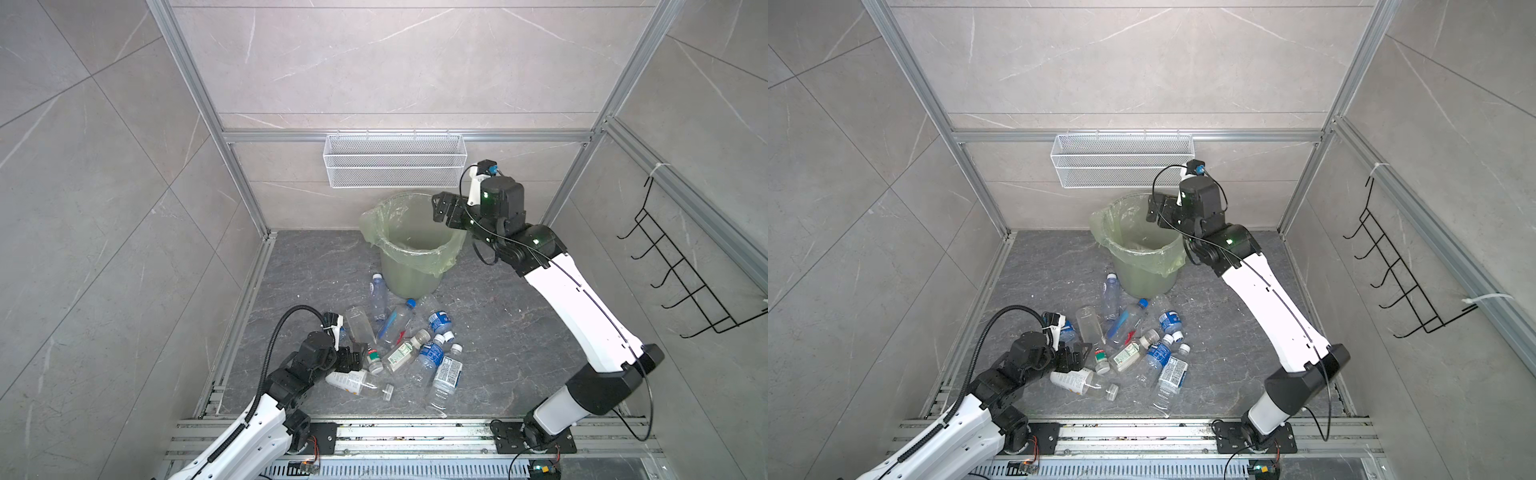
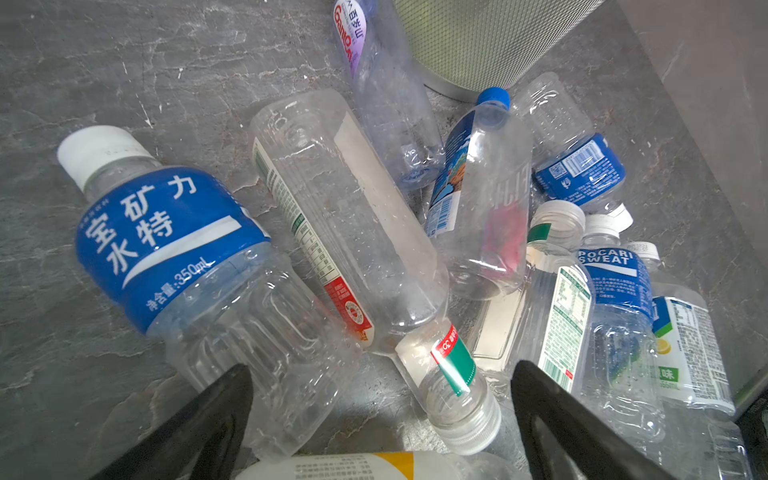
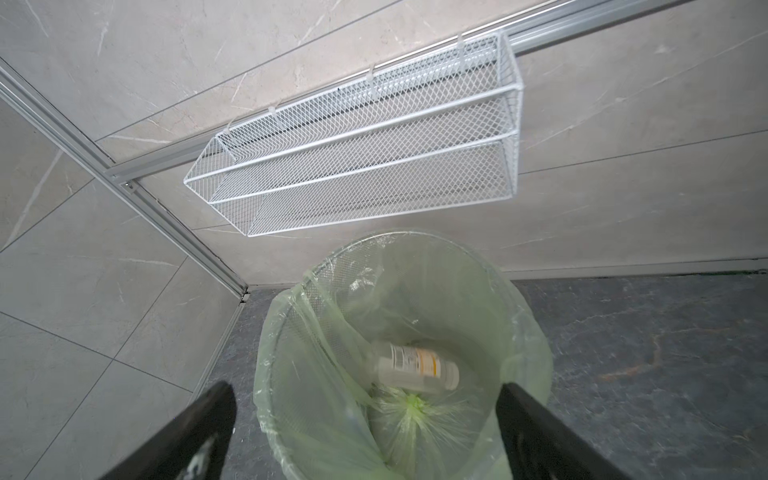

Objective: Throw the plastic bottles in the bin
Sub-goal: 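Open the right gripper over the bin to drop the yellow-labelled bottle, then withdraw the right gripper to the pile while left arm reaches inward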

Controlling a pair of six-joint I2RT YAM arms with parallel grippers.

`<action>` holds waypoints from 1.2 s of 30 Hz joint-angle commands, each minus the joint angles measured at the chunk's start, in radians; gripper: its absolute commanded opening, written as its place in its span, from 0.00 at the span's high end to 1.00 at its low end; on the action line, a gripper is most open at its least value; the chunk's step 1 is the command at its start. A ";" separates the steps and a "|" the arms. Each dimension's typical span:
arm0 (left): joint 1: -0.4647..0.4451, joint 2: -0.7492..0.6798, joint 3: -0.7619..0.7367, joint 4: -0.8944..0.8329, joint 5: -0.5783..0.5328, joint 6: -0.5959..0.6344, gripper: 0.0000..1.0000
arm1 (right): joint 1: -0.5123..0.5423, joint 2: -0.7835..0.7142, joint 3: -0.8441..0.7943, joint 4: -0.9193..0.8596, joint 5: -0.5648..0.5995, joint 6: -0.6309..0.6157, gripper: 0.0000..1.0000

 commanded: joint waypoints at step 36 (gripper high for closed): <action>-0.276 0.218 0.239 -0.055 -0.207 0.047 0.04 | 0.025 -0.490 -1.037 -0.036 -0.126 0.091 0.08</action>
